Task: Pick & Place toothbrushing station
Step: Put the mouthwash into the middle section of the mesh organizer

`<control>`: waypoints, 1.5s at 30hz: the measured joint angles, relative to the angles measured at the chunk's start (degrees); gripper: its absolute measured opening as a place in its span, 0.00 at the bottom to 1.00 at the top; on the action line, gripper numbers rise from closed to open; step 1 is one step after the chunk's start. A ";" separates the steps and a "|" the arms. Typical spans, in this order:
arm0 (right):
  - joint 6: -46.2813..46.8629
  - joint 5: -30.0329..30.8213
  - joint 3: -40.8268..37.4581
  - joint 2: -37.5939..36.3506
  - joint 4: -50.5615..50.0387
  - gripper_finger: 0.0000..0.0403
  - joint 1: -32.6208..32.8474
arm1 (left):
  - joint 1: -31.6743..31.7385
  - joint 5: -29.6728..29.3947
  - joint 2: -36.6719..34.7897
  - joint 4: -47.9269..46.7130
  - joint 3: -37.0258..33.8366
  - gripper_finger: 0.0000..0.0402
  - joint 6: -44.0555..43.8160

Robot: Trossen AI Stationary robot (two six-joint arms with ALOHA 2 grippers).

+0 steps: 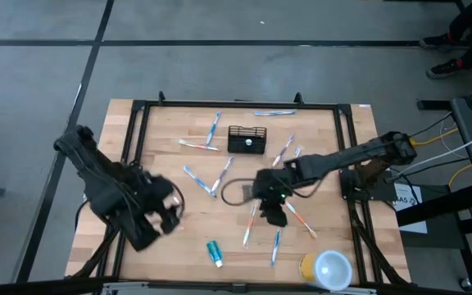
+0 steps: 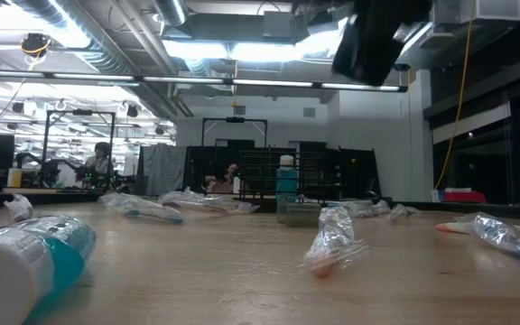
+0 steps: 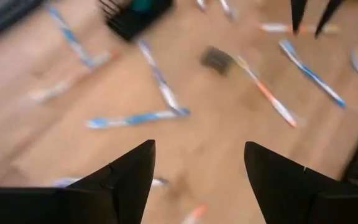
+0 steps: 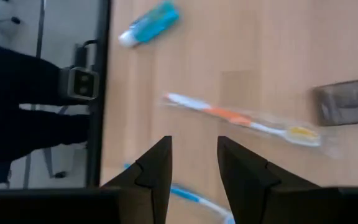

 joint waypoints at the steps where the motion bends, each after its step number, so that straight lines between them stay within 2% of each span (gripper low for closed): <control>1: 0.71 1.46 0.00 -1.14 -0.02 0.32 1.10 | -0.42 1.17 1.55 2.02 -0.49 0.60 1.96; 5: 3.35 6.75 0.00 -4.81 0.39 0.32 4.49 | -0.15 8.52 9.05 7.58 -1.18 0.60 12.36; 7: 5.72 8.67 0.00 -6.39 1.94 0.32 5.65 | 0.58 13.52 12.80 11.21 -1.16 0.60 19.79; 11: 9.02 12.49 0.00 -7.75 5.98 0.32 7.30 | 1.94 19.41 18.83 19.79 -1.14 0.60 35.19; 18: 15.81 18.33 0.00 -7.93 7.30 0.32 8.65 | 3.84 22.03 22.19 21.08 -0.88 0.60 60.49; 24: 22.94 24.31 0.00 -7.93 7.23 0.32 10.14 | 4.43 26.71 22.28 28.05 -0.88 0.60 79.53; 30: 28.65 27.52 0.00 -7.93 5.37 0.32 13.27 | 5.64 29.91 22.73 36.53 -0.88 0.60 88.42; 33: 32.29 30.02 0.00 -7.93 2.56 0.32 15.72 | 6.47 32.44 23.98 41.13 -0.85 0.60 90.17; 45: 47.87 40.27 0.00 -10.69 -5.78 0.32 27.33 | 7.06 33.57 32.10 46.64 -0.88 0.60 93.66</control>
